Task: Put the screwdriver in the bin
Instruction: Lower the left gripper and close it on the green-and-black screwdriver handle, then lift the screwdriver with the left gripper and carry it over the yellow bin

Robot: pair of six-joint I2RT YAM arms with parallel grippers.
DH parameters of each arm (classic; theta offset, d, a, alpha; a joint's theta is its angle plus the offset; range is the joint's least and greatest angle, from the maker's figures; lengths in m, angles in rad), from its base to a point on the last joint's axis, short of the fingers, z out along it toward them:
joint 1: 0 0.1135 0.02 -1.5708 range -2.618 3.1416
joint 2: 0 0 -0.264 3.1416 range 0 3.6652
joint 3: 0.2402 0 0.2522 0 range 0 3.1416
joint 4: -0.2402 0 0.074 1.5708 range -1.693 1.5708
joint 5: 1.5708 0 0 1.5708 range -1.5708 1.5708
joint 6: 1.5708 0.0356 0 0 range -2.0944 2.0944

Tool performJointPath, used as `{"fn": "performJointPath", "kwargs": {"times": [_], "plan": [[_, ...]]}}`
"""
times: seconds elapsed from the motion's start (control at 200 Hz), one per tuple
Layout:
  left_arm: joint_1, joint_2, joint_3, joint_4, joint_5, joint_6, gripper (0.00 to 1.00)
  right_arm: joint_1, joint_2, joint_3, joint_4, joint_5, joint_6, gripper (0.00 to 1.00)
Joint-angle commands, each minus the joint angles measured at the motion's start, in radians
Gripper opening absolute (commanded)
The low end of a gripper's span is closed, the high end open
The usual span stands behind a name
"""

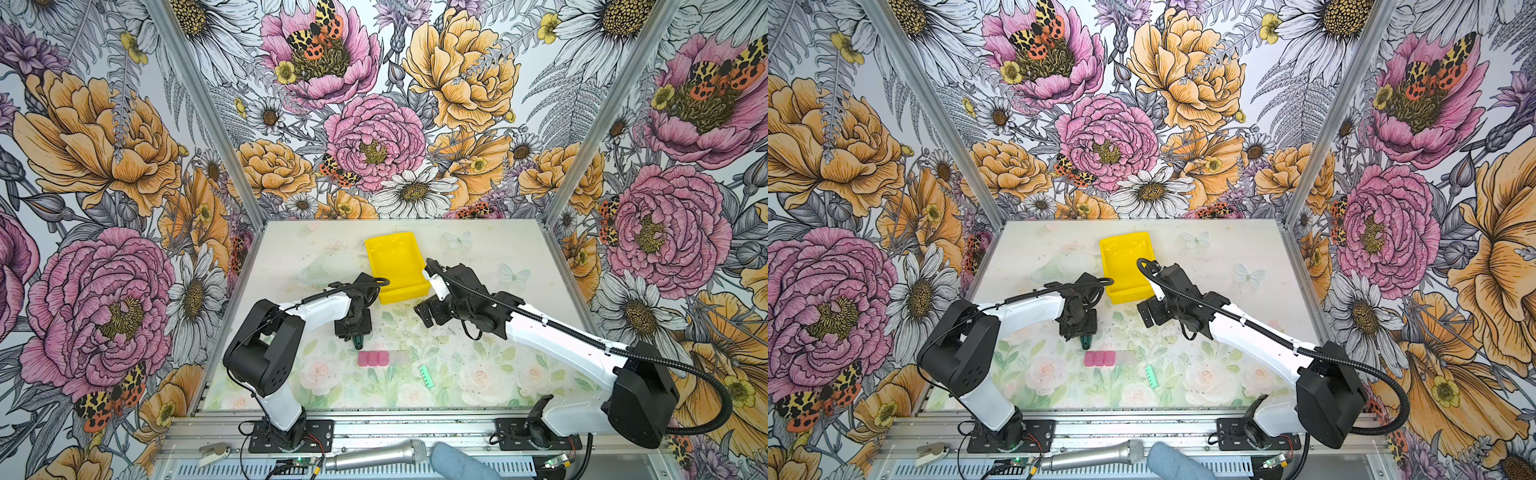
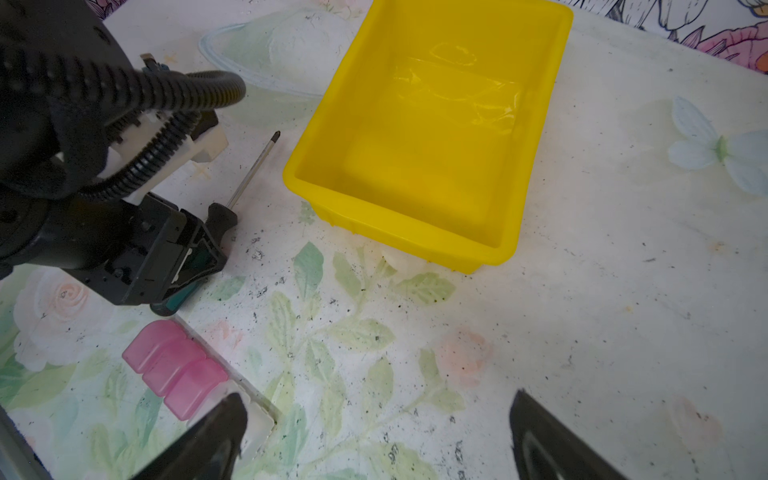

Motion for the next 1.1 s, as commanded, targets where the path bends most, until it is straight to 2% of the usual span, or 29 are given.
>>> {"fn": "performJointPath", "kwargs": {"times": [0.0,0.601,1.096], "plan": [[-0.008,0.013,0.006,0.012,-0.041,-0.021,0.41,0.005,-0.025,-0.003,0.015,0.011,0.01,1.0],[0.004,-0.031,-0.01,0.011,-0.07,-0.009,0.07,0.002,-0.042,0.012,0.013,0.015,0.037,1.0],[0.089,-0.175,-0.044,0.006,-0.044,0.022,0.0,0.003,-0.047,0.052,0.015,0.0,0.054,1.0]]}}
